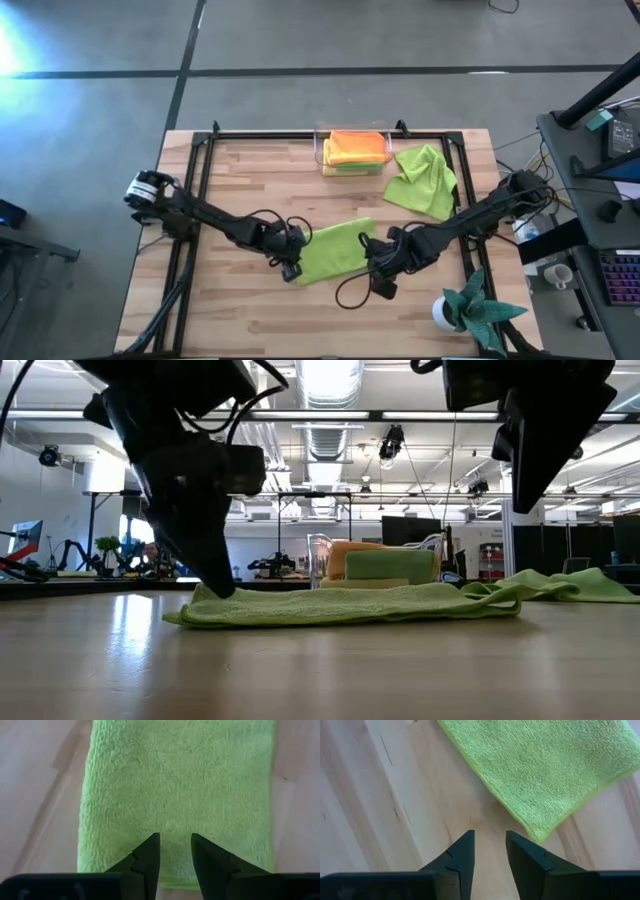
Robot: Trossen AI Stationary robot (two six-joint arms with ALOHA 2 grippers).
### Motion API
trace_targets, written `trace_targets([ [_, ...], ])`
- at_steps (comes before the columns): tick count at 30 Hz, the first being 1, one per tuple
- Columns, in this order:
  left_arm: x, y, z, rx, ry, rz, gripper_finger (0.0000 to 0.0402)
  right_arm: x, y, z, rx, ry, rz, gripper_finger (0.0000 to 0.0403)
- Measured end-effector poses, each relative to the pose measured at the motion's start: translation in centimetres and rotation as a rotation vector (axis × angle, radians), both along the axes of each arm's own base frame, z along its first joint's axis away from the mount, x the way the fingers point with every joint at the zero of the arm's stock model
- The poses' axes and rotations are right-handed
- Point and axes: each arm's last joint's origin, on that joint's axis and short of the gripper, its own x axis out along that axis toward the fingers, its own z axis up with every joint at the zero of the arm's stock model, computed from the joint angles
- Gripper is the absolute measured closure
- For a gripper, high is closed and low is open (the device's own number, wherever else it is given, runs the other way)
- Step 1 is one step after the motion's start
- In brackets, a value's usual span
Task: Fold microfiber towels
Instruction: Fold the light green microfiber cloth
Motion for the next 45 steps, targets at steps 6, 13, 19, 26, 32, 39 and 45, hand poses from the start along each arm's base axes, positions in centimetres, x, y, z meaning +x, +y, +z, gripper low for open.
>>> trace_targets([
  [6,-0.1,-0.7,-1.0,-0.125,0.067,-0.087,0.0307,0.1,0.0,0.0,0.008,-0.008,-0.014,0.0297],
  [13,0.7,-2.8,-2.0,-0.235,0.012,-0.179,0.0307,0.1,0.1,0.0,0.015,-0.013,-0.028,0.0301],
  [19,2.3,-4.7,-1.9,-0.4,-0.152,-0.325,0.0307,0.3,0.1,0.1,0.026,-0.03,-0.035,0.0303],
  [26,2.7,-4.6,0.6,-0.372,-0.247,-0.299,0.0307,0.8,0.2,0.2,0.062,-0.089,-0.077,0.0312],
  [32,1.7,-3.7,2.9,-0.238,-0.294,-0.176,0.0307,0.4,-1.0,-1.5,0.038,-0.054,-0.191,0.0323],
  [39,0.4,-2.5,4.5,-0.058,-0.312,-0.023,0.0307,0.7,-2.3,-3.4,0.092,-0.097,-0.273,0.0347],
  [45,0.2,-2.2,4.0,0.006,-0.287,0.021,0.0307,0.8,-4.0,-4.9,0.135,-0.119,-0.349,0.037],
])
